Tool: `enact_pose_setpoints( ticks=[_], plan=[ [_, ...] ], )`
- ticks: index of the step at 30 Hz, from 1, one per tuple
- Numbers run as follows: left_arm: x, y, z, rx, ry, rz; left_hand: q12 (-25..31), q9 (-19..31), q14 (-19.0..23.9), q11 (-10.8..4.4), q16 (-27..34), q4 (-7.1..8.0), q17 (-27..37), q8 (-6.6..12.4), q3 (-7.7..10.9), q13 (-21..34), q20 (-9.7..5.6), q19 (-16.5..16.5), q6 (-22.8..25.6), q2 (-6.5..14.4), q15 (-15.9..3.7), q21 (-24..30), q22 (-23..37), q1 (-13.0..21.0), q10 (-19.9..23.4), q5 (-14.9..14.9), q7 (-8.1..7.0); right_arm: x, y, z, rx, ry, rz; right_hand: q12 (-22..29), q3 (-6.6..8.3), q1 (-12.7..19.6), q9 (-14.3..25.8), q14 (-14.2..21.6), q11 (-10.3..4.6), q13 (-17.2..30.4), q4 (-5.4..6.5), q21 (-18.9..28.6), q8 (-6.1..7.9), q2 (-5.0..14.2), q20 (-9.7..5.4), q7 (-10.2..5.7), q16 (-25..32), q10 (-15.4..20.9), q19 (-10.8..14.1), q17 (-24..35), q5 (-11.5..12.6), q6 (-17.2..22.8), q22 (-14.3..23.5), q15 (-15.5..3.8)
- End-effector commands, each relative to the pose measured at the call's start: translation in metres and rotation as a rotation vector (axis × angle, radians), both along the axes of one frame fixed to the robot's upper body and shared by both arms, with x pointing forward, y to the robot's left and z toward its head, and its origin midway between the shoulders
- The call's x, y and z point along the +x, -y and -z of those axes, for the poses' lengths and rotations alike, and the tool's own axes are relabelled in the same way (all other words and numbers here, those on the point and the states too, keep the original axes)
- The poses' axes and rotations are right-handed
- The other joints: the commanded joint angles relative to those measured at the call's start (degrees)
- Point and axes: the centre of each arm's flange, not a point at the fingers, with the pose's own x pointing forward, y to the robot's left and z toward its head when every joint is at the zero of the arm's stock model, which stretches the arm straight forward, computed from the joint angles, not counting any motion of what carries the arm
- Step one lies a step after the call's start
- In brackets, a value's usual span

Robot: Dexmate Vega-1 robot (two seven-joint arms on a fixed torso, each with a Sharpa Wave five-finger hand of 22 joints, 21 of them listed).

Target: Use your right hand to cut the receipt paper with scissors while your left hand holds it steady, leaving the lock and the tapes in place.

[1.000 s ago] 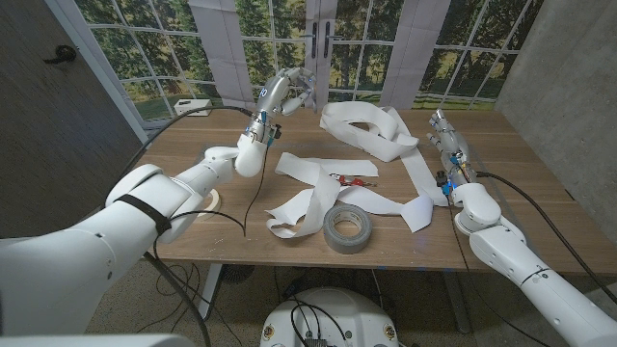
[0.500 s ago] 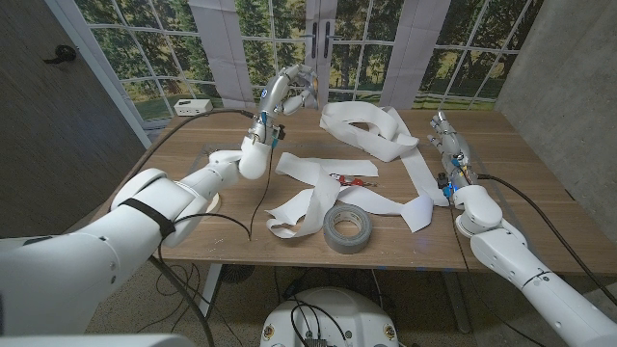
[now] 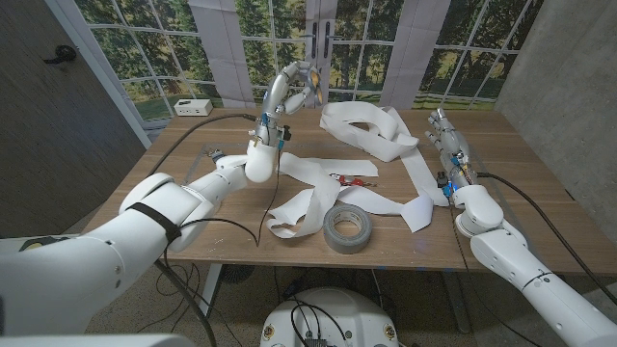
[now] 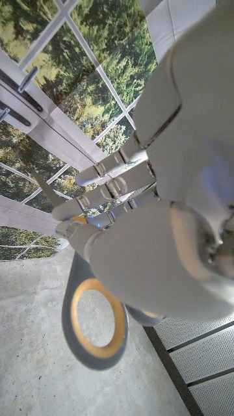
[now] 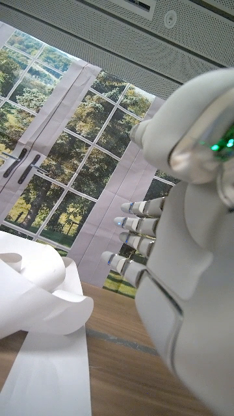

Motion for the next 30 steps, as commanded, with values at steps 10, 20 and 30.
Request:
enact_pose_setpoints(
  ticks=[10, 20, 30],
  plan=[
    [-0.004, 0.014, 0.006, -0.095, -0.085, 0.171, 6.1, 0.5, -0.1, -0.2, -0.7, 1.39, 0.3, 0.73, 1.12, 5.0, -6.24, -0.2, -0.4, 2.2, -5.29, 0.1, -1.1, -1.3, 0.1, -0.1, -0.28, -0.012, -0.003, -0.007, -0.016, 0.048, -0.018, 0.3, 0.21, -0.4, 0.2, 0.7, 0.29, 0.2, -0.02, 0.0, -0.06, -0.04, 0.37, -0.16, 0.2, 0.0, 0.4, 0.2, -0.3, 0.3, 0.2, 0.15],
    [-0.005, 0.019, 0.007, -0.135, -0.14, 0.256, 6.5, 0.3, 0.1, -0.43, -1.0, 1.23, 0.5, 0.88, 0.87, 4.9, -6.28, -0.1, -0.2, 2.3, -5.29, 0.2, -2.0, -1.2, 0.2, -0.1, -0.2, -0.017, -0.003, -0.01, -0.025, 0.062, -0.019, 0.3, 0.31, -0.4, 0.2, 0.8, 0.22, 0.2, -0.03, 0.0, -0.06, -0.02, 0.41, -0.21, 0.2, 0.0, 0.3, 0.2, -0.3, 0.3, 0.2, 0.16],
    [-0.006, 0.022, 0.009, -0.151, -0.164, 0.307, 6.8, 0.4, 0.4, -0.49, -1.3, 1.18, 0.6, 1.12, 0.63, 4.8, -6.18, 0.1, -0.2, 2.4, -5.28, 0.4, -2.8, -1.0, 0.0, -0.1, -0.65, -0.02, 0.0, -0.01, -0.026, 0.061, -0.015, 0.3, 0.4, -0.4, 0.2, 0.8, 0.28, 0.2, -0.04, 0.0, -0.06, -0.01, 0.42, -0.22, 0.2, 0.0, 0.4, 0.2, -0.3, 0.3, 0.2, 0.17]
  ],
)
